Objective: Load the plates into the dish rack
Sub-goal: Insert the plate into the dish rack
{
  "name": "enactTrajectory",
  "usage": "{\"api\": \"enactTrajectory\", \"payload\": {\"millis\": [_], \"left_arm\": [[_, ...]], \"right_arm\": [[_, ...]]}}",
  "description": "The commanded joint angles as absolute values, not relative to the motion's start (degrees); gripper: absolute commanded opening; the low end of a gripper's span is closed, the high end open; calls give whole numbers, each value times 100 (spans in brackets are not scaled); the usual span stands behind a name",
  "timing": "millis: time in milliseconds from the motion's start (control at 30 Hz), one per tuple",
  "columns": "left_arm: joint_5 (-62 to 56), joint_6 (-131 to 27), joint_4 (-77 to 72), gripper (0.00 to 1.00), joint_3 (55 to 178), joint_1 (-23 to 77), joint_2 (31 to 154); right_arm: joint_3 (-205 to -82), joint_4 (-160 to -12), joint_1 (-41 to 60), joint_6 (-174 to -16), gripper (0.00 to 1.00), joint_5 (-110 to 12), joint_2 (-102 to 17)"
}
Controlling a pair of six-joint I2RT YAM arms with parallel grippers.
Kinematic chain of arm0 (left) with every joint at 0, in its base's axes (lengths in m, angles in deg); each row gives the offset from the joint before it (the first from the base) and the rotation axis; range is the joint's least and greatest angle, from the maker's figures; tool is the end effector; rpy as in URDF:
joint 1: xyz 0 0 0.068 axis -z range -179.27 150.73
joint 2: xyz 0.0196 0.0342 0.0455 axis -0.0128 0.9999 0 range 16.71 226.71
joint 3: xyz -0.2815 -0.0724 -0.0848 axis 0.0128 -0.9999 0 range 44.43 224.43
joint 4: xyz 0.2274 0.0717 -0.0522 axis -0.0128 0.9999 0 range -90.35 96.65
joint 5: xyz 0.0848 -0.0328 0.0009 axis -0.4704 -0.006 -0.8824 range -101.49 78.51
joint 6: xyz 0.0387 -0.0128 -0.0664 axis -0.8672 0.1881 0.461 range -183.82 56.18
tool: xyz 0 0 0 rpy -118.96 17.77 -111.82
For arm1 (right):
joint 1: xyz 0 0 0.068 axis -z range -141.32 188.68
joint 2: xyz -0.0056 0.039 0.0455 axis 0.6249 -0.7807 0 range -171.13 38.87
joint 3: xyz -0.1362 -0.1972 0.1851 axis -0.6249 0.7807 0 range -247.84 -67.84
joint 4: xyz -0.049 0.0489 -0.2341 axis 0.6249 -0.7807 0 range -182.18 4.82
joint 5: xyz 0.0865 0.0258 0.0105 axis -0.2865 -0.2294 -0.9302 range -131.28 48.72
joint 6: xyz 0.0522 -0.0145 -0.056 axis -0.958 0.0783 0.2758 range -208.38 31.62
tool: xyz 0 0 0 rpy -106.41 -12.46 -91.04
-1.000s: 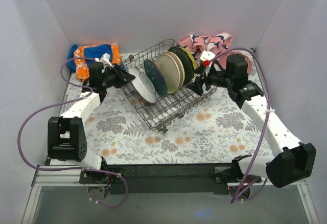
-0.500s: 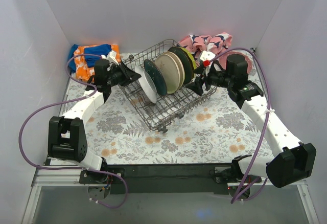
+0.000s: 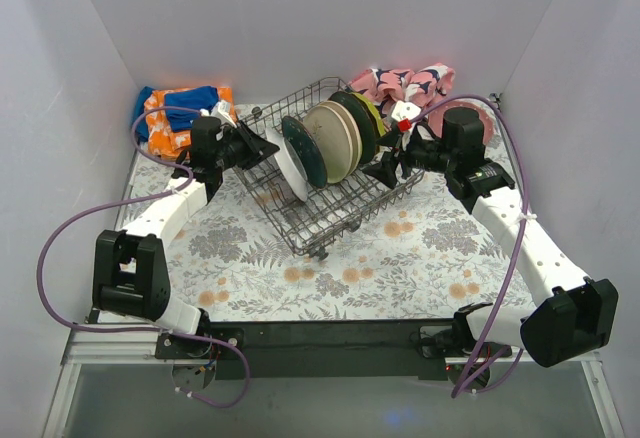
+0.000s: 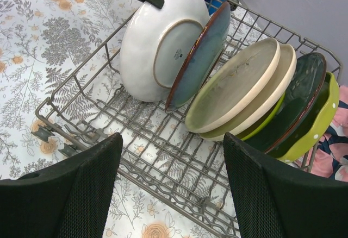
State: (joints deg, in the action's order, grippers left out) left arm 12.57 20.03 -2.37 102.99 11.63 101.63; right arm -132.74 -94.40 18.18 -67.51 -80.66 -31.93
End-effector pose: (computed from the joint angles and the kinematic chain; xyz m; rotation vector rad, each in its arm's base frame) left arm 0.3349 -0.0921 0.3049 -1.0941 2.0026 -1.3995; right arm 0.2433 0.1360 0.3956 -1.0682 1.4700 0.6227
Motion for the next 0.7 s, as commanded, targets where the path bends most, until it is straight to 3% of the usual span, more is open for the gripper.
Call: {"api": "enactTrajectory", "payload": {"millis": [0, 667], "left_arm": [[1128, 2073, -448, 0, 10542, 1427, 9924], [-76, 2275, -263, 0, 10832, 2042, 9889]], "right_arm": [[-13306, -9256, 1855, -6860, 80, -8198, -3144], [-13464, -9336, 1846, -6904, 81, -8303, -3355]]}}
